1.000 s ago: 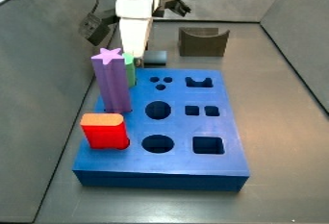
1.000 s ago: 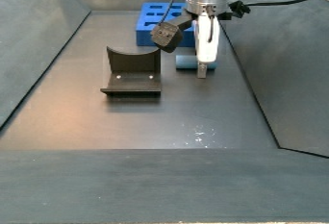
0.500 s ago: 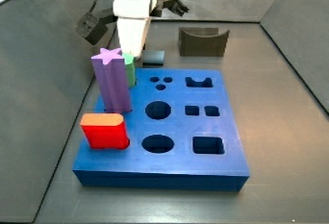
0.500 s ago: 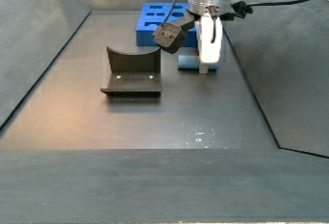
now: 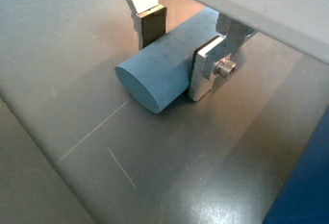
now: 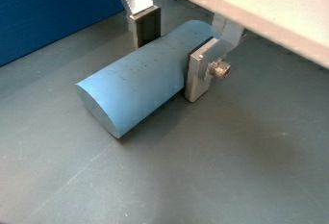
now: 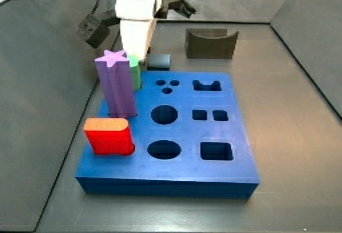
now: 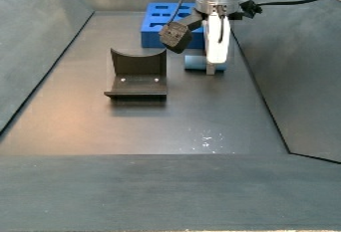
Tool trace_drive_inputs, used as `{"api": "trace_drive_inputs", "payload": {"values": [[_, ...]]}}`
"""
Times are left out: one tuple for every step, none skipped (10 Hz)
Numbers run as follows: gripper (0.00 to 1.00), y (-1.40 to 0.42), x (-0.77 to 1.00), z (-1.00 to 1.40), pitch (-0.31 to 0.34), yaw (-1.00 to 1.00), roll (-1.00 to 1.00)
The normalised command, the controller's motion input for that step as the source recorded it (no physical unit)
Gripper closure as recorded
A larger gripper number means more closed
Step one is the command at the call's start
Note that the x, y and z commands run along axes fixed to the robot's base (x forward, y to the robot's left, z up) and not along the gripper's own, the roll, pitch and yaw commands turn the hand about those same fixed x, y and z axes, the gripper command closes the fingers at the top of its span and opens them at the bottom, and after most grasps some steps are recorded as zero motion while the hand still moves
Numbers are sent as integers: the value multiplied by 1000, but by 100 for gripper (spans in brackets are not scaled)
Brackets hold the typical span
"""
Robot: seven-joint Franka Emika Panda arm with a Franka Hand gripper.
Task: Pick up the oval object. Move up. Place the oval object on the fixture. Regrasp the oval object. Move to above the board. Insert the oval object.
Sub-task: Pick up the oval object, then move up, then place the oval object on the fixture.
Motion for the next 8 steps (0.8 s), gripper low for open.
{"api": "trace_drive_inputs", "payload": {"values": [[100, 0, 0, 0, 0, 0, 0], [100, 0, 0, 833, 0, 0, 0], [100, -41, -6, 809, 9, -20, -4], [100, -40, -25, 728, 20, -19, -5], [100, -24, -22, 574, 29, -12, -4], [100, -16, -20, 437, 37, -8, -4], [100, -10, -15, 291, 42, -5, -5], [100, 0, 0, 1000, 0, 0, 0]]}}
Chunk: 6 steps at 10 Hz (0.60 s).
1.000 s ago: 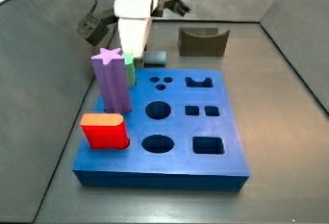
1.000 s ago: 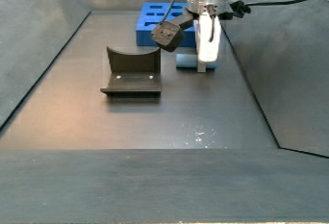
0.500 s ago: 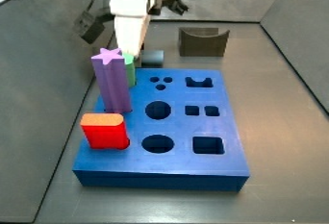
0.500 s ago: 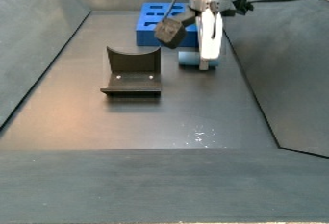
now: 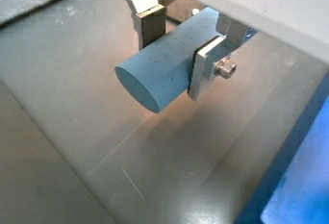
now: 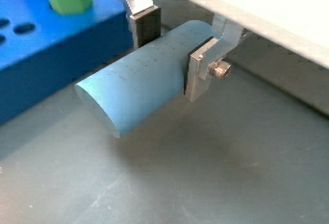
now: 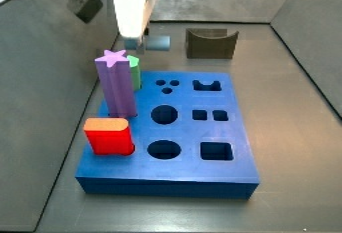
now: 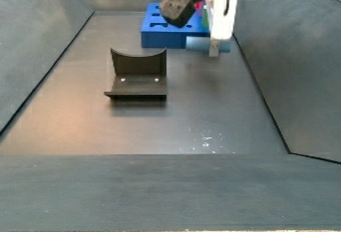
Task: Pick up the oval object. Move up. Place the oval object on the fixture. Regrasp the oval object. Move to above the board. Insert the oval object.
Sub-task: Place the oval object on the fixture.
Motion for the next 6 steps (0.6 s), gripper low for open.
{"api": "trace_drive_inputs", "payload": {"values": [[100, 1, 0, 1000, 3, 1, -1], [100, 1, -8, 1000, 14, 1, -2], [100, 0, -12, 1000, 21, 0, -4], [100, -1, -17, 1000, 25, 0, -6], [100, -2, -22, 1000, 30, 0, -7], [100, -3, -24, 1000, 31, -1, -9]]}}
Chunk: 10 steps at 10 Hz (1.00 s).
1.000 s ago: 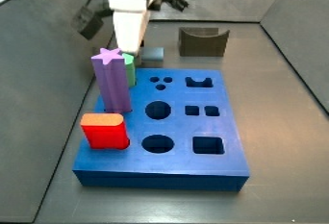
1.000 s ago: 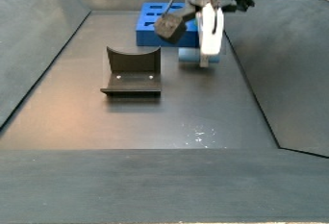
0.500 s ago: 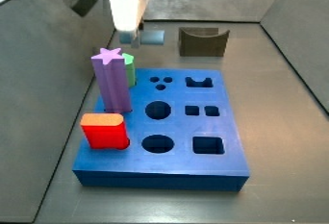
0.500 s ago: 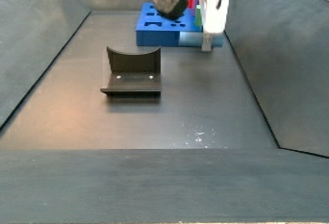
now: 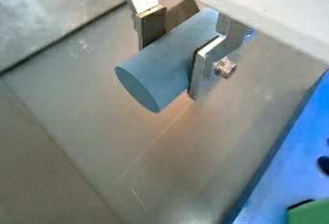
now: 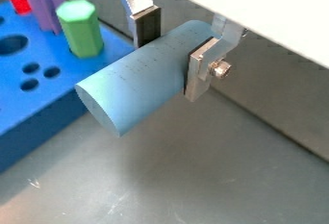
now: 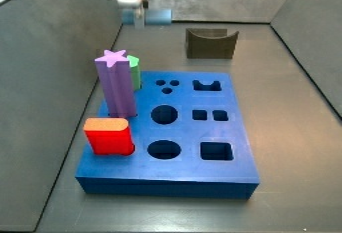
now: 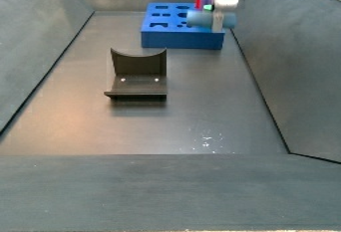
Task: Pick up the oval object. Move up. Place the oval object on the fixture. Regrasp the oval object. Move to above the board. Insert the oval object.
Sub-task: Place the oval object on the fixture.
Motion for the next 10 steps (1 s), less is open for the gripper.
{"api": "trace_drive_inputs", "payload": {"values": [[100, -4, -24, 939, 38, -1, -11], [100, -4, -17, 772, 44, -1, -13], [100, -4, -9, 605, 53, -1, -14], [100, -4, 0, 439, 65, -1, -15], [100, -4, 9, 219, 79, -1, -17], [100, 138, 1000, 91, -53, 1000, -2], [100, 135, 1000, 70, -52, 1000, -2], [100, 125, 1000, 65, -51, 1000, -2], [100, 117, 1000, 59, -49, 1000, -1], [100, 109, 1000, 51, -47, 1000, -1]]}}
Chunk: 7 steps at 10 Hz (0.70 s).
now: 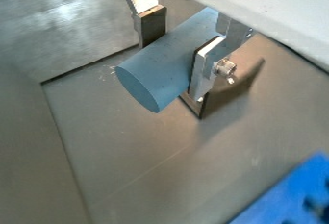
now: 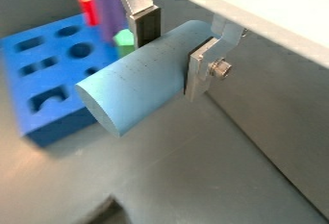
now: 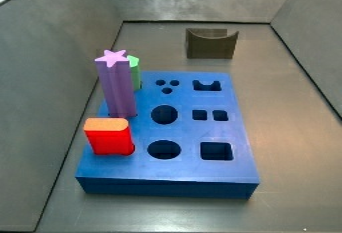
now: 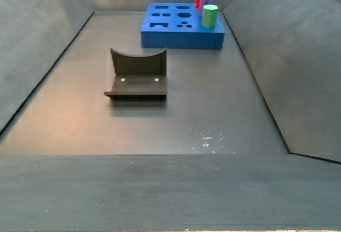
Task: Pick up the oval object. Move up. Place the oval object on the fixture. Regrasp the oval object. Move to above the board. Insert the oval object.
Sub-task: Place the oval object on the fixture.
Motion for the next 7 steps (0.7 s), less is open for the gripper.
{"api": "trace_drive_inputs", "payload": {"values": [[100, 101, 1000, 44, -45, 1000, -2], [100, 97, 1000, 40, -43, 1000, -2], [100, 89, 1000, 34, -41, 1000, -2], [100, 84, 1000, 30, -39, 1000, -3], [100, 76, 1000, 24, -35, 1000, -4], [100, 71, 1000, 20, -32, 1000, -5], [100, 59, 1000, 14, -27, 1000, -7]]}}
